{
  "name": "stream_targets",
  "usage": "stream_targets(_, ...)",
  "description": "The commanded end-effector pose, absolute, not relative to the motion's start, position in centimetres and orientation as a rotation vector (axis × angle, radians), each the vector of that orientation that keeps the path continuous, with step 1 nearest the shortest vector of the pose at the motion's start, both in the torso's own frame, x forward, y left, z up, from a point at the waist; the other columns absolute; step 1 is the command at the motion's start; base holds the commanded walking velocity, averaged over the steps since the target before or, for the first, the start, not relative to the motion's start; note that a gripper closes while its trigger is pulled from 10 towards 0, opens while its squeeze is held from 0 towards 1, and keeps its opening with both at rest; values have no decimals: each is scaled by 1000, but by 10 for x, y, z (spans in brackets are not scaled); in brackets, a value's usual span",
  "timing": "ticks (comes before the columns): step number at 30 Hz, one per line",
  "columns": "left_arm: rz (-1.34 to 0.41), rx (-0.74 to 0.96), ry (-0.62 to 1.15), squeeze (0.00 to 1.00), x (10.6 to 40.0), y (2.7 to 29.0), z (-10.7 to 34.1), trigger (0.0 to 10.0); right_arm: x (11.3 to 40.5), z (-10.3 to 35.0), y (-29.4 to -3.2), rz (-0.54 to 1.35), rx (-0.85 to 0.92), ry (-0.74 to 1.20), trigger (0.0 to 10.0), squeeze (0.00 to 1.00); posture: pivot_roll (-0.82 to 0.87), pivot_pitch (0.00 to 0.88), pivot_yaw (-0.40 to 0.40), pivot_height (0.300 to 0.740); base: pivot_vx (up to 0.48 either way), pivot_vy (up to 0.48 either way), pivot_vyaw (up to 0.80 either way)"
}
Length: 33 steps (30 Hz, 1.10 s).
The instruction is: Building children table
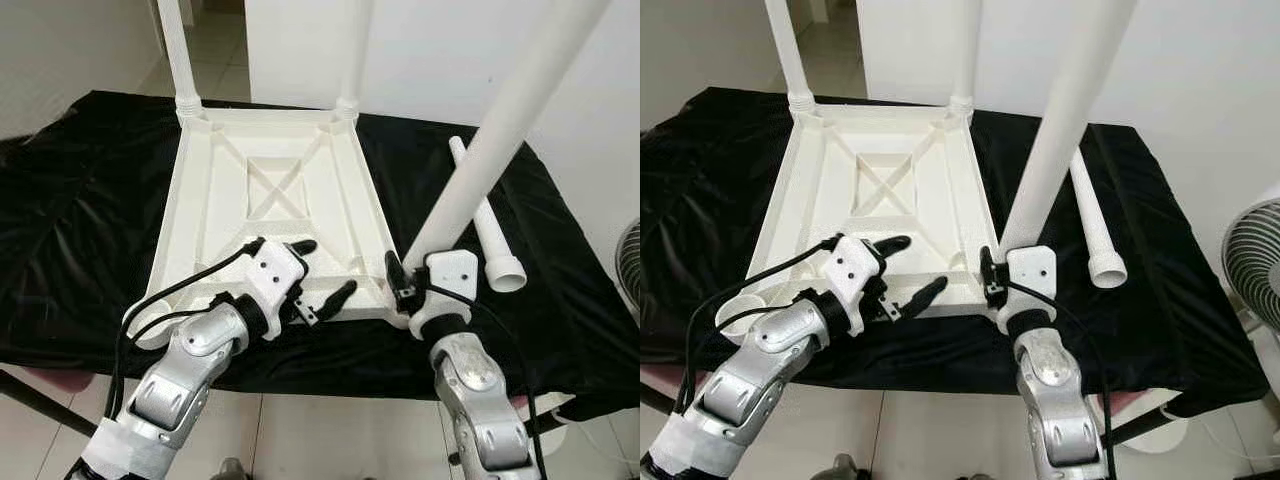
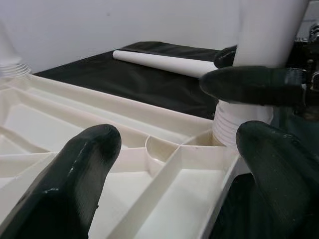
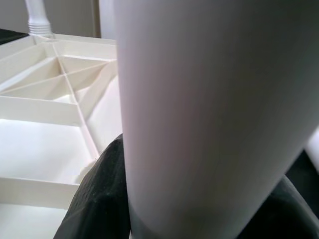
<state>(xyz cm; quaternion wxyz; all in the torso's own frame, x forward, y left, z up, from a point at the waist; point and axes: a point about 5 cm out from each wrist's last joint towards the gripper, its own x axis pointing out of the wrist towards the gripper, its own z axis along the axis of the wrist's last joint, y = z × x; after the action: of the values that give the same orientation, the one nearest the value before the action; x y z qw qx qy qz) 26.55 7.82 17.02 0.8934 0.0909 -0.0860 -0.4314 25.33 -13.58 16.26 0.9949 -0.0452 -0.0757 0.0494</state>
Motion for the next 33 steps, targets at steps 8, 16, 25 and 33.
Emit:
stream_targets(8, -965, 194, -185, 0, 263, 75, 172, 10000, 246, 157, -142, 87, -127, -111, 10000, 0, 67, 90, -19, 740, 0, 0, 0)
stream_targets(16, -1075, 194, -166, 0, 248, 68, 168, 10000, 249, 157, -142, 96, -135, -106, 10000, 0, 76, 95, -22, 740, 0, 0, 0)
stream_targets(25, -1118, 190, -123, 0, 237, 67, 162, 10000, 250, 155, -138, 115, -136, -96, 10000, 0, 84, 101, -26, 740, 0, 0, 0)
stream_targets(33, -1135, 195, -100, 0, 232, 67, 159, 10000, 248, 154, -139, 139, -182, -100, 10000, 0, 84, 106, -26, 740, 0, 0, 0)
